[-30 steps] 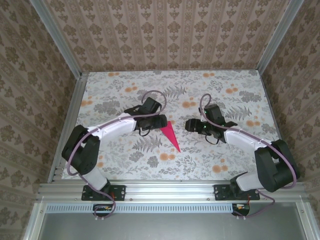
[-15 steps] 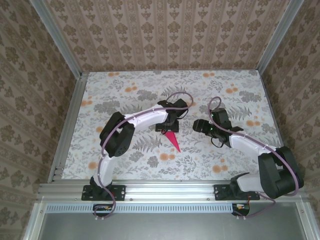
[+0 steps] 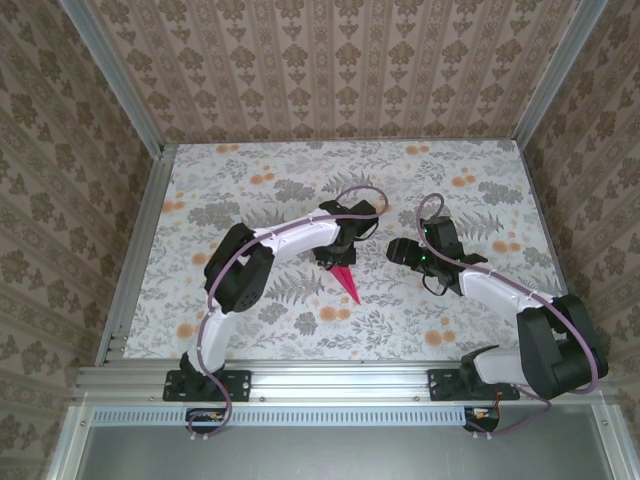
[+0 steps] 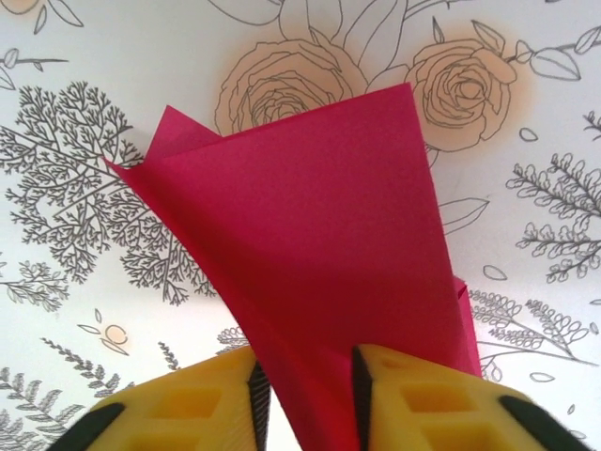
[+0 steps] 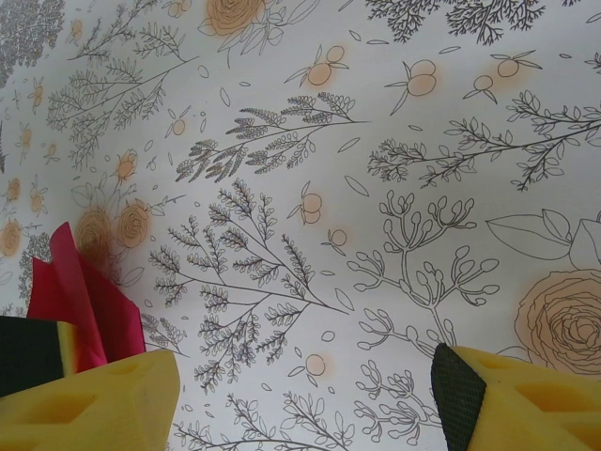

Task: Fold a paper plane with a square sheet of paper (pick it up from the middle)
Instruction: Turn over a paper plane at the center of the table.

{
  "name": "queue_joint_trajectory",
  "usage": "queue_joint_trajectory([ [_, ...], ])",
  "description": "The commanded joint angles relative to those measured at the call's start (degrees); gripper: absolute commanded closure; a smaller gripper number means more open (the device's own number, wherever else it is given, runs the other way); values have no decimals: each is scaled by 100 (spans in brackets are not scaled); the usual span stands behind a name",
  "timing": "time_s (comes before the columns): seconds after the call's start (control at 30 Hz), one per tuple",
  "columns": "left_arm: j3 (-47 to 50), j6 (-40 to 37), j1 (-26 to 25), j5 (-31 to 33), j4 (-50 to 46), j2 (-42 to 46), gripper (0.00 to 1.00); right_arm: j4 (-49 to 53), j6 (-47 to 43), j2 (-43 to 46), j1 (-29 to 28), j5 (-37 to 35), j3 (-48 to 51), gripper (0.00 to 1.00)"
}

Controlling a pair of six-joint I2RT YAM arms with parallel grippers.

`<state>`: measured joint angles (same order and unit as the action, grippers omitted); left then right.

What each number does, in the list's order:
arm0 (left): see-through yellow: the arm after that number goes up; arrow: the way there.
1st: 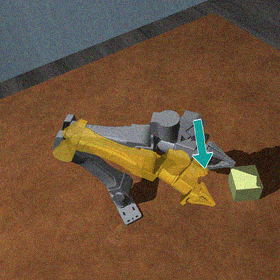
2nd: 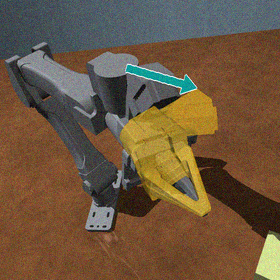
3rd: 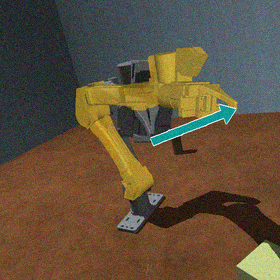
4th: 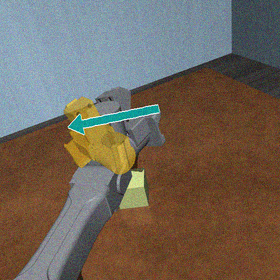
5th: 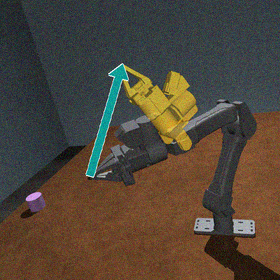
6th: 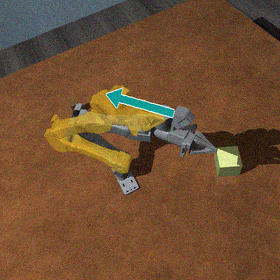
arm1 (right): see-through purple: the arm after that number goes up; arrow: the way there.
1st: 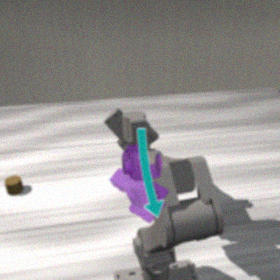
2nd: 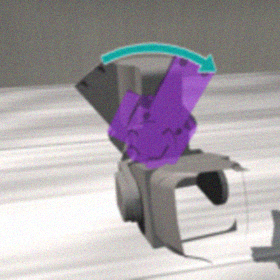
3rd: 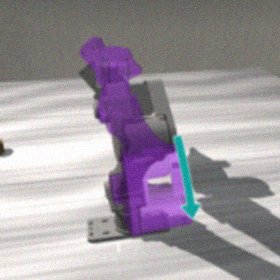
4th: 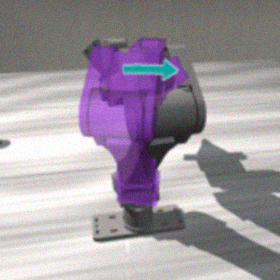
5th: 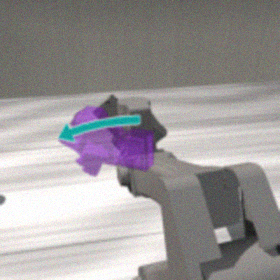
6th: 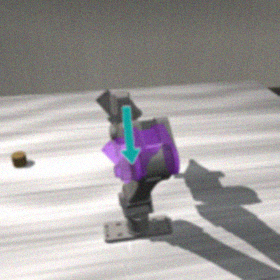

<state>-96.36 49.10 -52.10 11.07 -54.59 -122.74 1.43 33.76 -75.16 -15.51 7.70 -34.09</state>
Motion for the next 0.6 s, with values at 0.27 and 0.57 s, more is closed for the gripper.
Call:
queue_joint_trajectory([
  [0.27,709,92,-22,220,536,1158,100,-204,165,-54,36,-39,121,26],
  [0.57,1559,-521,137,-416,1981,2184,100,-546,196,116,34,95,304,26],
])
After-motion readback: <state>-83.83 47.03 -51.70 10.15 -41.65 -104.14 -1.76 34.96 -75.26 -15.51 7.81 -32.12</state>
